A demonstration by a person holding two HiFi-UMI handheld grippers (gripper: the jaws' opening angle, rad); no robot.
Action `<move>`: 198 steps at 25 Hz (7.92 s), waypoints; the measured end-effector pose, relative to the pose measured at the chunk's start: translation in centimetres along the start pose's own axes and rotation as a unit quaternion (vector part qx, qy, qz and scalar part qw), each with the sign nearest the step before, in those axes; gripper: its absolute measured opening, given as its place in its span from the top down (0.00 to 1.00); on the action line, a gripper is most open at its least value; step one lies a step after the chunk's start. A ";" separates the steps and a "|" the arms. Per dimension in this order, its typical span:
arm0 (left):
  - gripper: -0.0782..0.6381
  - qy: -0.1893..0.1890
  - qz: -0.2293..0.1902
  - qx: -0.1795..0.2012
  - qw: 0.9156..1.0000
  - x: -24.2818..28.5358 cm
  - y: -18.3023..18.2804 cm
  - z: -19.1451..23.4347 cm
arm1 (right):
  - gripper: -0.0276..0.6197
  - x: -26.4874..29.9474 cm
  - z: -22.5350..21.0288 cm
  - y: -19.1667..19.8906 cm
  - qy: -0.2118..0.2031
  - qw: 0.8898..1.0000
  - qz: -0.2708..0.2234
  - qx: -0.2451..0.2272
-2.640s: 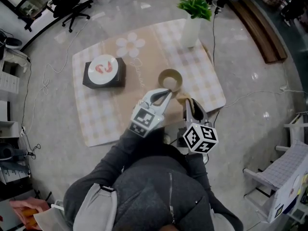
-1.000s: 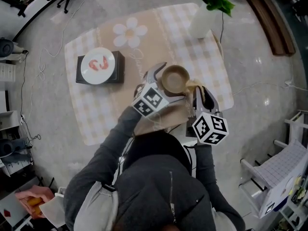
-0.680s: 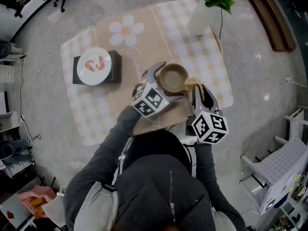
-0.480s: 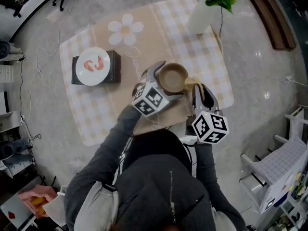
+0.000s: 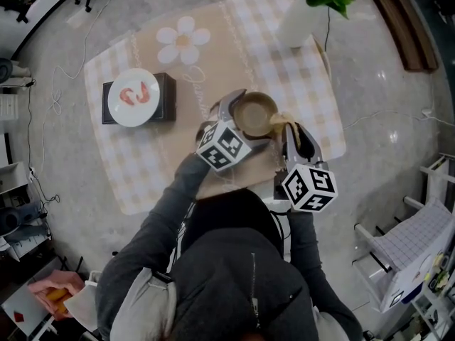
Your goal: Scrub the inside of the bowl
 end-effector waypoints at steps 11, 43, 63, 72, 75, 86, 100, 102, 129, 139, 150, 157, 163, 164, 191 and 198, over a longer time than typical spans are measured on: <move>0.06 -0.010 -0.008 0.003 1.000 0.6 0.3 0.1 | 0.85 0.4 -0.1 -0.1 -0.010 1.000 0.015 -0.013; 0.06 -0.002 -0.024 -0.007 1.000 0.9 0.2 0.2 | 0.85 7.1 6.4 0.9 -0.258 0.750 0.321 -0.518; 0.06 -0.001 -0.022 -0.006 1.000 0.8 0.2 0.1 | 0.86 8.3 9.4 1.7 -0.307 0.732 0.321 -0.517; 0.06 0.000 -0.023 -0.007 1.000 0.9 0.3 0.1 | 0.86 9.0 9.9 1.4 -0.298 0.741 0.310 -0.516; 0.06 0.000 -0.023 -0.006 1.000 0.9 0.2 0.1 | 0.86 9.3 10.0 1.4 -0.292 0.745 0.306 -0.516; 0.06 0.001 -0.022 -0.007 1.000 1.0 0.2 0.0 | 0.86 10.4 9.7 1.0 -0.270 0.768 0.294 -0.500; 0.06 0.001 -0.023 -0.008 1.000 0.9 0.2 0.2 | 0.86 11.1 9.3 0.9 -0.244 0.771 0.271 -0.522; 0.06 0.001 -0.022 -0.007 1.000 0.9 0.3 0.2 | 0.86 11.2 9.2 0.9 -0.241 0.771 0.269 -0.525; 0.06 -0.001 -0.021 -0.005 1.000 1.0 0.3 0.2 | 0.86 11.5 5.8 -0.4 -0.193 0.792 0.261 -0.517; 0.06 -0.001 -0.021 -0.005 1.000 0.9 0.3 0.1 | 0.86 10.9 5.2 -0.3 -0.185 0.792 0.265 -0.518; 0.06 -0.002 -0.020 -0.005 1.000 1.0 0.3 0.2 | 0.86 9.8 4.6 0.1 -0.170 0.793 0.267 -0.521; 0.06 -0.002 -0.019 -0.005 1.000 1.0 0.4 0.2 | 0.86 9.2 4.4 0.4 -0.163 0.791 0.266 -0.527; 0.06 -0.002 -0.019 -0.006 1.000 1.1 0.3 0.2 | 0.86 8.8 4.4 0.6 -0.156 0.788 0.271 -0.530; 0.06 -0.002 -0.020 -0.005 1.000 1.1 0.3 0.2 | 0.86 8.7 4.4 0.6 -0.156 0.788 0.271 -0.531; 0.06 -0.002 -0.019 -0.007 1.000 1.1 0.4 0.2 | 0.87 6.5 4.9 2.0 -0.146 0.788 0.303 -0.516; 0.06 -0.001 -0.018 -0.007 1.000 1.1 0.4 0.2 | 0.87 6.3 5.3 2.3 -0.162 0.792 0.320 -0.493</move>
Point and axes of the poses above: the fingertips, and each gripper's own axes: x forward along the fingers, z to its left, y out of its underside, the point moved 4 cm from there along -x, backward along the fingers, and after that the axes turned 3 degrees about z, right-handed, at the moved point
